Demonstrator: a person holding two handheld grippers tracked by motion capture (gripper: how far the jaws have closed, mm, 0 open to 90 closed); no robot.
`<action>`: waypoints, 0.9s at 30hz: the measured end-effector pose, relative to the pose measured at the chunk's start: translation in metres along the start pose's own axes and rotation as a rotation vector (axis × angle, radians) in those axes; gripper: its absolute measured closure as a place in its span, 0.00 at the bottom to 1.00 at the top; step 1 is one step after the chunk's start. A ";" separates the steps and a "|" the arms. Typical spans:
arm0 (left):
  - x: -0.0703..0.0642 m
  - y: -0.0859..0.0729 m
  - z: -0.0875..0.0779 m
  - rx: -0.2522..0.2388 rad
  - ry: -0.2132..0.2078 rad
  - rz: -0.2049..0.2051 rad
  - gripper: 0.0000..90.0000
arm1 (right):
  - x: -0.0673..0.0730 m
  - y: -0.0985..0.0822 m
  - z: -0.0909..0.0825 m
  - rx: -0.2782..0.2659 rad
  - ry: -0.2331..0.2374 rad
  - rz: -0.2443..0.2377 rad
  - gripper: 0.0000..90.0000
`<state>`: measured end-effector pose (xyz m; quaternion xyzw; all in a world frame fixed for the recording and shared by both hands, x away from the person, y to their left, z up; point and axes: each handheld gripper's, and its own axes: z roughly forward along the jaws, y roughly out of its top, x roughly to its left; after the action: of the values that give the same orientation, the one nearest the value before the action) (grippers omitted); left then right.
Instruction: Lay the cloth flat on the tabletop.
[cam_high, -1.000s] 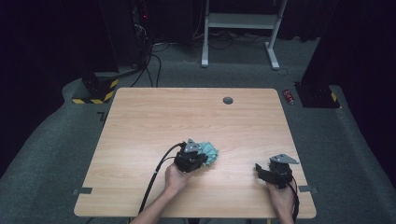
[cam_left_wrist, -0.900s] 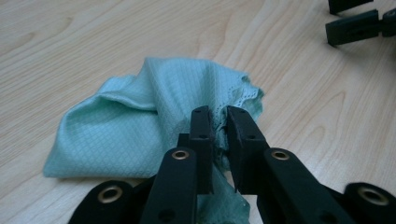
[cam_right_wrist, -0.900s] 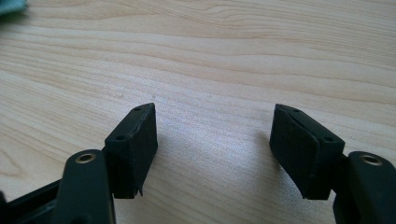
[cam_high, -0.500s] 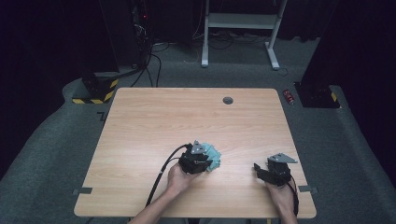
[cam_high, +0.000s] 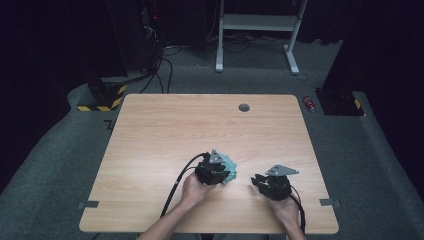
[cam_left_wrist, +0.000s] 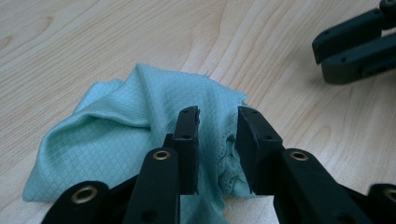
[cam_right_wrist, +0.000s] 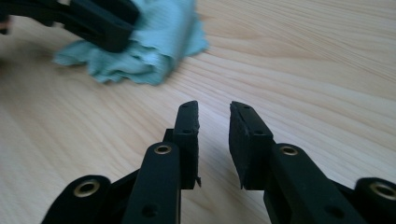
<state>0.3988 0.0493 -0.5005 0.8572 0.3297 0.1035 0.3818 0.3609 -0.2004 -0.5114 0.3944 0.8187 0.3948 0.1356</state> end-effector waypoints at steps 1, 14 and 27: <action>0.000 0.000 0.001 0.000 0.003 0.006 0.77 | 0.004 0.002 0.002 0.000 0.008 -0.010 0.83; -0.001 0.006 0.006 0.005 0.011 0.001 0.90 | 0.033 0.021 0.034 0.029 0.033 -0.073 0.85; 0.001 0.007 0.004 -0.005 -0.005 0.000 0.97 | 0.037 0.024 0.045 0.055 -0.010 -0.055 0.86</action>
<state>0.4047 0.0443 -0.4985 0.8565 0.3287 0.1023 0.3845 0.3736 -0.1390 -0.5199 0.3771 0.8392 0.3662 0.1395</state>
